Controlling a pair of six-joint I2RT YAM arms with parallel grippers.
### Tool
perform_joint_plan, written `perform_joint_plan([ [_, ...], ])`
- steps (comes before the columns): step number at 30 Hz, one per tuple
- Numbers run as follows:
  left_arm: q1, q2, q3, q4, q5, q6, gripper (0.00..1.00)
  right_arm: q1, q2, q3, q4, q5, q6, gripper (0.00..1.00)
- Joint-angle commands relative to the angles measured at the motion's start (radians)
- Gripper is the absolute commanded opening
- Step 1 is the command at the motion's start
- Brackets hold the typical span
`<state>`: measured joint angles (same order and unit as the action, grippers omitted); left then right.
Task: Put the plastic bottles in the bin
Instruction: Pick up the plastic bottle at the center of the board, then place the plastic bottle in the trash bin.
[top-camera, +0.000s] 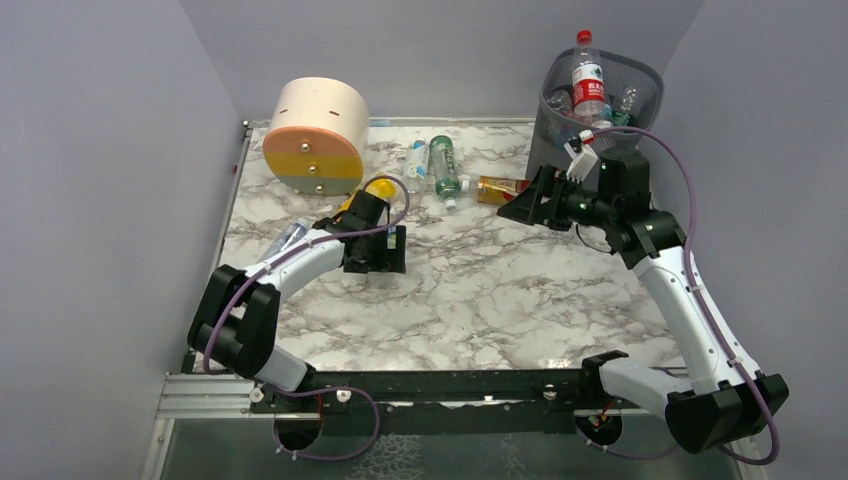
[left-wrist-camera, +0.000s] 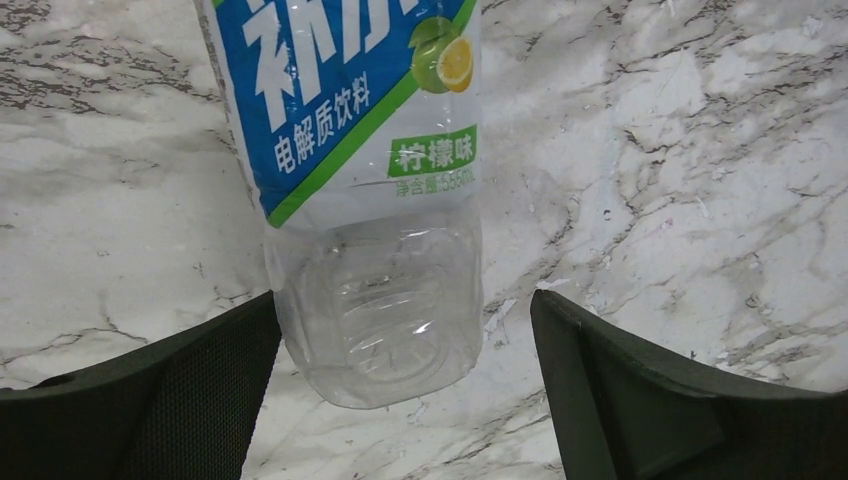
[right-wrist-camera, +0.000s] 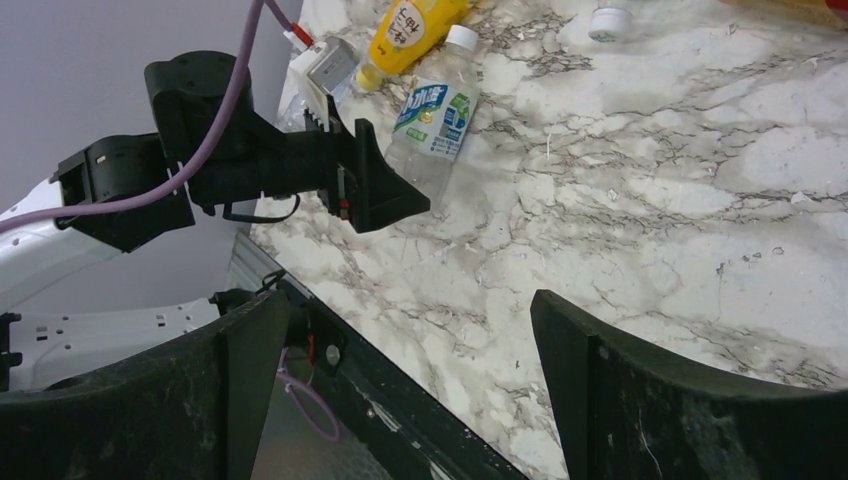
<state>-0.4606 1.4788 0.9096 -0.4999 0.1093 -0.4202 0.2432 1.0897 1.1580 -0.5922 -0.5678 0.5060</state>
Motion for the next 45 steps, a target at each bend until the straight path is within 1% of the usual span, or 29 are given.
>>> perform_joint_plan([
  [1,-0.020,0.012,0.015,0.019,-0.114,-0.009,0.99,0.010,-0.003,-0.016,0.034,-0.008,0.003,0.94],
  [2,-0.023,0.013,0.019,0.019,-0.127,-0.007,0.96,0.010,-0.004,-0.019,0.035,-0.007,0.003,0.94],
  [3,-0.024,0.014,0.024,0.018,-0.141,-0.003,0.88,0.011,-0.002,-0.022,0.037,-0.007,0.003,0.94],
  [6,-0.023,0.033,0.042,0.018,-0.159,0.013,0.74,0.013,0.000,-0.028,0.041,-0.006,0.006,0.94],
  [11,-0.024,0.059,0.047,0.028,-0.163,0.017,0.59,0.019,0.006,-0.032,0.046,0.000,0.006,0.94],
  [13,-0.024,0.056,0.043,0.031,-0.159,0.018,0.56,0.020,0.009,-0.032,0.046,0.001,0.006,0.94],
  [16,-0.023,0.030,0.039,0.029,-0.140,0.016,0.54,0.024,0.016,-0.032,0.045,0.005,0.003,0.94],
  [19,-0.025,-0.018,0.038,0.030,-0.089,0.003,0.52,0.030,0.027,-0.032,0.053,0.009,0.006,0.94],
  [30,-0.055,-0.242,0.072,0.076,0.259,-0.037,0.50,0.099,0.125,-0.004,0.132,-0.014,0.067,0.94],
  [34,-0.069,-0.298,0.087,0.090,0.315,-0.059,0.50,0.148,0.161,0.021,0.159,0.001,0.097,0.94],
  [38,-0.095,-0.322,0.085,0.121,0.355,-0.090,0.51,0.219,0.209,0.062,0.170,0.040,0.116,0.94],
  [45,-0.153,-0.338,0.071,0.165,0.356,-0.123,0.51,0.298,0.265,0.094,0.215,0.086,0.162,0.94],
])
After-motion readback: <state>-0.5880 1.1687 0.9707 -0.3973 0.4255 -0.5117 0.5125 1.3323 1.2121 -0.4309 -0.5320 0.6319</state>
